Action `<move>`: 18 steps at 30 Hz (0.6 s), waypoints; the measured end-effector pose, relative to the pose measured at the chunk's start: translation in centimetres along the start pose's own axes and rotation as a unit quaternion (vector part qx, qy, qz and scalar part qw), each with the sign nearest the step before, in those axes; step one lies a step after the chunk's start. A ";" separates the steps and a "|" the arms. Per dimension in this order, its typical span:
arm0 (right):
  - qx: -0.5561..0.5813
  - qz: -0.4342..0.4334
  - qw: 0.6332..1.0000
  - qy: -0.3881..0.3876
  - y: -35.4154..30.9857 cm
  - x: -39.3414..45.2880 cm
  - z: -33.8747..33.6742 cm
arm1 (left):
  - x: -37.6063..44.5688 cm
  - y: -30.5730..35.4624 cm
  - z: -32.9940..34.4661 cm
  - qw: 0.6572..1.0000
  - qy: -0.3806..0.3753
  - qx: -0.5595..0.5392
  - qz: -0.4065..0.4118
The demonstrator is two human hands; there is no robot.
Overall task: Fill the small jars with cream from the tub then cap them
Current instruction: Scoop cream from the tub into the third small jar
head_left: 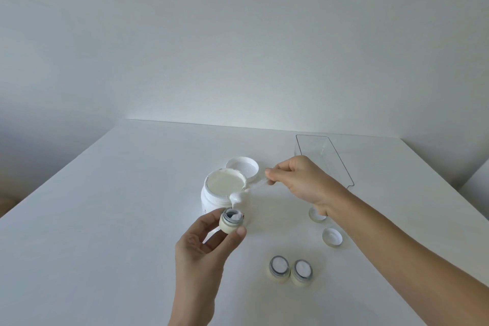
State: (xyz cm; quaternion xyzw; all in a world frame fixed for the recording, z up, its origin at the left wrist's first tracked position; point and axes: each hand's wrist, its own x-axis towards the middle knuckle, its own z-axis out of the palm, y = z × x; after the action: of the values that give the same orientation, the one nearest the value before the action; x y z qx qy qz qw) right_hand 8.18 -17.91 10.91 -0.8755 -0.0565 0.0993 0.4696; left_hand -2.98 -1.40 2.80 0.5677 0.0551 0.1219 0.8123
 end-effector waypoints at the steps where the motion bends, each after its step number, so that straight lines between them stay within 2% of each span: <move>1: -0.019 -0.006 1.000 0.001 0.0 -0.4 0.1 | 0.0 0.0 0.1 1.000 -0.001 -0.003 -0.001; 9: -0.137 -0.067 0.988 0.031 -0.8 -2.1 -0.2 | 0.0 0.3 -0.3 1.000 -0.009 -0.016 0.000; 14: -0.089 -0.085 0.989 0.081 -0.7 -2.9 -0.3 | -0.1 0.1 -0.5 0.999 -0.022 -0.035 -0.016; 18: -0.049 -0.175 0.970 0.160 -0.2 -3.9 0.8 | -0.1 0.0 -0.3 0.996 -0.013 -0.074 -0.042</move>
State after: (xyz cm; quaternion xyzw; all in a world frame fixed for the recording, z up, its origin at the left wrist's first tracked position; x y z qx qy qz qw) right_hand 4.20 -17.88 11.16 -0.8783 -0.1373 -0.1286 0.4395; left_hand -3.12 -1.16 2.73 0.5050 0.0590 0.0843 0.8569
